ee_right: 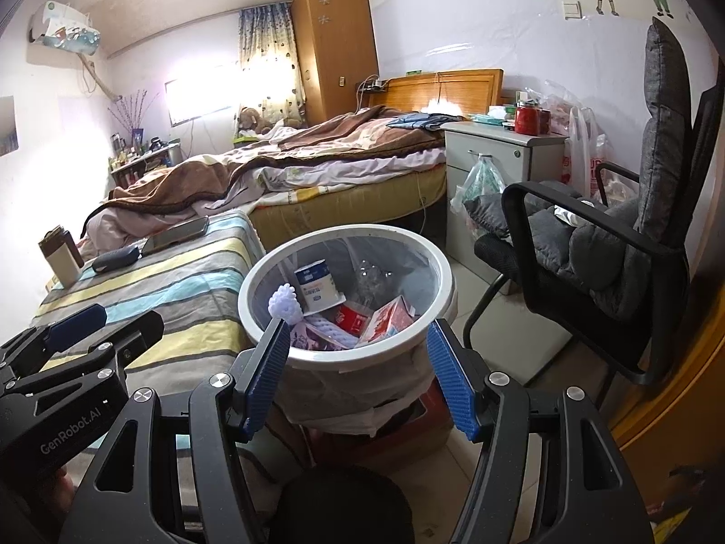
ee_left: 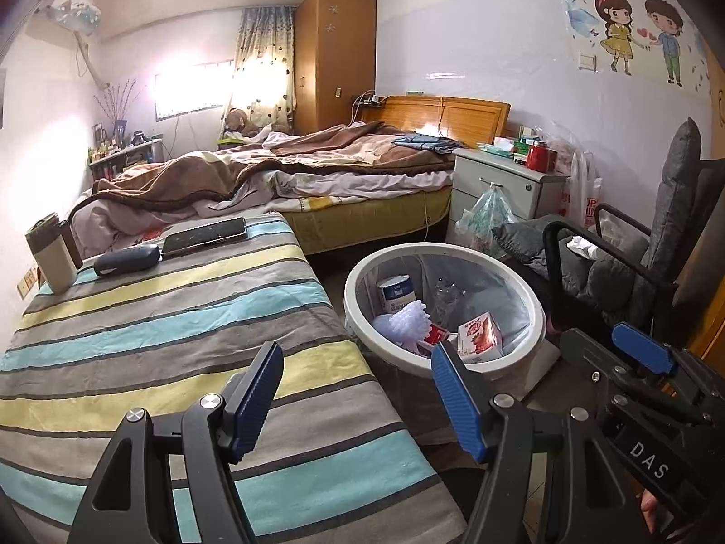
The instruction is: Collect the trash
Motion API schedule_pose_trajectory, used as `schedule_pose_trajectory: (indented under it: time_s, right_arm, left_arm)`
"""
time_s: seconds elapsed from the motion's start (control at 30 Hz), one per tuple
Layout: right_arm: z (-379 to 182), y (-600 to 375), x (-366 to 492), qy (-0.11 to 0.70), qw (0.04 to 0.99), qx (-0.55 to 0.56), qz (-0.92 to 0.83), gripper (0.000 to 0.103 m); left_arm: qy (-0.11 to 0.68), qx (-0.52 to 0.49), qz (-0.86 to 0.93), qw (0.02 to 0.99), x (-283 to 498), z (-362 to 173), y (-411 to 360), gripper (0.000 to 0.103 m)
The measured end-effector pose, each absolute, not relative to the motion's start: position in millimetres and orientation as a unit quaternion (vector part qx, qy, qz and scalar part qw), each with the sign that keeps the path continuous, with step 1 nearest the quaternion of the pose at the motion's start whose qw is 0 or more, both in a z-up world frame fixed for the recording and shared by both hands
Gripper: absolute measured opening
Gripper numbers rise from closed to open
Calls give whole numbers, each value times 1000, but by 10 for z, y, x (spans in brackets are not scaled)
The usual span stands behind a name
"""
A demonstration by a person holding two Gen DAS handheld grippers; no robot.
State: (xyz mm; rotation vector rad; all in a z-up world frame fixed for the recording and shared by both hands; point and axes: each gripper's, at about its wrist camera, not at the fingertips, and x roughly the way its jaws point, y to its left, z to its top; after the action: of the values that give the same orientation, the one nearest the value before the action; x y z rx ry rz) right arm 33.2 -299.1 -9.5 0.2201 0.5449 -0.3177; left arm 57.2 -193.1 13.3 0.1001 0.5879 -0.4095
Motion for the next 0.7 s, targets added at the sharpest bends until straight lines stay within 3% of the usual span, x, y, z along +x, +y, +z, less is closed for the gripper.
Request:
schedule_pose_trajectory:
  time_s: [0.7]
  right_arm:
    - [-85,-2933,280,263,946,107,-154,65]
  left_arm:
    - [286,53,-195,937,548,151,-1904,68]
